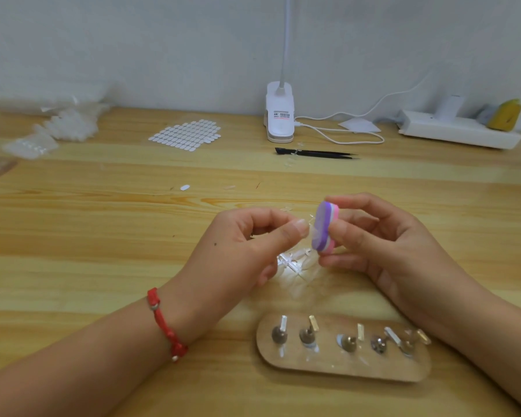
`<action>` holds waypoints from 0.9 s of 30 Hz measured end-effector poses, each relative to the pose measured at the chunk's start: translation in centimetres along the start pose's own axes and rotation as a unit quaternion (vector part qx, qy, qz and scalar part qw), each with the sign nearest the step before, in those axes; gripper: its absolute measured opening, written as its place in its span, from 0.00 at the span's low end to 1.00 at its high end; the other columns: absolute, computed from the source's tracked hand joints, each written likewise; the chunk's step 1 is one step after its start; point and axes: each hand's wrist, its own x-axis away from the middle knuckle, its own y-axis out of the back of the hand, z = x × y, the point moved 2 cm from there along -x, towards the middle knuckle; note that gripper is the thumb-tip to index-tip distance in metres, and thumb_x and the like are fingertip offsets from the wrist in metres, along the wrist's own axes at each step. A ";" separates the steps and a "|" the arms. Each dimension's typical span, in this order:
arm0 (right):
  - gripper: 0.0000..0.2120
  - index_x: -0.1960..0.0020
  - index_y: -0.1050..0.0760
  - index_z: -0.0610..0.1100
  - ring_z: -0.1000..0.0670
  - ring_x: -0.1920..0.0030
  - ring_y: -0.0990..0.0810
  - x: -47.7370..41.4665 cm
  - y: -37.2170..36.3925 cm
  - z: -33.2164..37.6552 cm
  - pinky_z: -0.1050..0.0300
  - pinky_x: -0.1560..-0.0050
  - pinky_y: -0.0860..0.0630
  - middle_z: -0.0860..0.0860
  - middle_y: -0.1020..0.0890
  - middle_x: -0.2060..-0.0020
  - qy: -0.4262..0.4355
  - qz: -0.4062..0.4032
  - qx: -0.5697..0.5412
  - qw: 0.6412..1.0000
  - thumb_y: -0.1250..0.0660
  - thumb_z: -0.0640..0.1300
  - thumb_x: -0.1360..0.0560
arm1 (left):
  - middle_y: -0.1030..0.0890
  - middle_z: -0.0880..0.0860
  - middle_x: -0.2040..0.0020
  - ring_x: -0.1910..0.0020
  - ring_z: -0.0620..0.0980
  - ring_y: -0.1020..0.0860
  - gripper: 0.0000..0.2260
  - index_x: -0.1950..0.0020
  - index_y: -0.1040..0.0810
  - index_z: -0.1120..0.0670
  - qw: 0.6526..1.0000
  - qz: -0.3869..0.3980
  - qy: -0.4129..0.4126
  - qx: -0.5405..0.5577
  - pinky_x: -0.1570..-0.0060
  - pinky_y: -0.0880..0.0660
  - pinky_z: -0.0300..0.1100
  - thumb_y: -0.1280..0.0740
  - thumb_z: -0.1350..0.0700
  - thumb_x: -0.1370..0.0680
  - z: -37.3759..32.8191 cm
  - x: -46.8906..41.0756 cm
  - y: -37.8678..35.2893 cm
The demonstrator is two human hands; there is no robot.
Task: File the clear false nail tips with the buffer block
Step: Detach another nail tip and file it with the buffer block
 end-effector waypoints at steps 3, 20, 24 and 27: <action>0.15 0.53 0.15 0.49 0.50 0.63 0.16 0.0 -0.1 -0.1 0.60 0.63 0.20 0.47 0.16 0.62 -0.020 0.037 0.027 0.999 0.20 0.42 0.39 | 0.33 0.46 0.82 0.83 0.41 0.39 0.07 0.58 0.20 0.59 1.000 -0.013 0.001 0.010 0.78 0.38 0.28 0.32 0.55 0.27 0.1 -0.1 0.1; 0.16 0.54 0.16 0.49 0.48 0.64 0.16 -0.1 0.1 0.1 0.59 0.62 0.19 0.45 0.17 0.62 -0.009 0.006 -0.014 1.000 0.19 0.46 0.42 | 0.34 0.44 0.81 0.81 0.41 0.41 0.08 0.59 0.18 0.55 1.000 -0.005 0.005 0.017 0.79 0.41 0.28 0.32 0.51 0.31 -0.2 0.1 0.0; 0.14 0.56 0.17 0.50 0.47 0.65 0.15 0.1 -0.6 0.4 0.60 0.63 0.20 0.46 0.16 0.62 -0.013 0.056 0.049 0.997 0.20 0.41 0.40 | 0.36 0.44 0.81 0.81 0.41 0.42 0.10 0.59 0.17 0.56 0.999 -0.017 0.011 0.028 0.79 0.42 0.29 0.32 0.50 0.32 -0.3 0.0 0.1; 0.14 0.57 0.17 0.48 0.48 0.65 0.15 0.0 -0.1 0.2 0.60 0.65 0.20 0.45 0.16 0.63 -0.002 -0.009 -0.003 1.000 0.22 0.42 0.42 | 0.35 0.43 0.81 0.80 0.40 0.40 0.11 0.59 0.17 0.54 1.000 -0.011 0.006 -0.005 0.78 0.41 0.27 0.31 0.48 0.33 -0.5 0.0 0.2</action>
